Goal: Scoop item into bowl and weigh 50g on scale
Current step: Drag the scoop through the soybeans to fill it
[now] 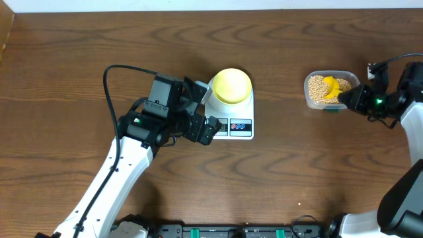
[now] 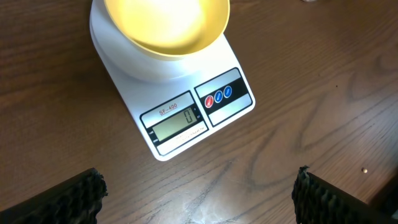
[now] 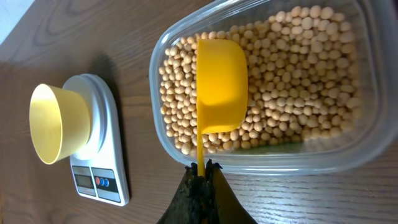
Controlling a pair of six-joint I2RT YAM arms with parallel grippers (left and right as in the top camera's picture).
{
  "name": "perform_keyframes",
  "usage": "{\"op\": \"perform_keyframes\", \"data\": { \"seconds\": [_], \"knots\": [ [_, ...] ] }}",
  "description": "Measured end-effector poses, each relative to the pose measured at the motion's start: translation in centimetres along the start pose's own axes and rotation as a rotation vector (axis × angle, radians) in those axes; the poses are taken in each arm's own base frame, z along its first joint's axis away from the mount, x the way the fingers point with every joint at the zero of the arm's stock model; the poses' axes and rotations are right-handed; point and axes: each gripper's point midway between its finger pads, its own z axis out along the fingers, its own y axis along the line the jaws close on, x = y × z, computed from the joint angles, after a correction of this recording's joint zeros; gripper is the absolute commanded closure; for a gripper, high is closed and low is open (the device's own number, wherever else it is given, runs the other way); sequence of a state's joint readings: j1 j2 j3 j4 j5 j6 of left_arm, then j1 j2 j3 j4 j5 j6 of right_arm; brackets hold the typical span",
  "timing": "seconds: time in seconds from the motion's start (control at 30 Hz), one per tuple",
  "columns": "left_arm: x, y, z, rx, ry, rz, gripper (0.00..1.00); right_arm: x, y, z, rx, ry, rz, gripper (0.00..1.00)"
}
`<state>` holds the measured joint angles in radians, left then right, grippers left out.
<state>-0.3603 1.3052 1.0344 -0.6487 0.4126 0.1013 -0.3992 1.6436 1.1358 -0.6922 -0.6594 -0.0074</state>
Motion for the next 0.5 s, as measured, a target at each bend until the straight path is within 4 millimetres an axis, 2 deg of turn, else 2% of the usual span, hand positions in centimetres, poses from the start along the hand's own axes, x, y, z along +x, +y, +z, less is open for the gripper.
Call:
{"op": "perform_keyframes", "data": {
  "seconds": [0.2, 0.5],
  "knots": [
    [0.0, 0.0, 0.0, 0.000, 0.000, 0.000, 0.02, -0.2, -0.7, -0.7, -0.023, -0.021, 0.035, 0.99],
    [0.0, 0.0, 0.0, 0.000, 0.000, 0.000, 0.02, 0.8, -0.7, -0.3, -0.057, -0.002, 0.057, 0.99]
  ]
}}
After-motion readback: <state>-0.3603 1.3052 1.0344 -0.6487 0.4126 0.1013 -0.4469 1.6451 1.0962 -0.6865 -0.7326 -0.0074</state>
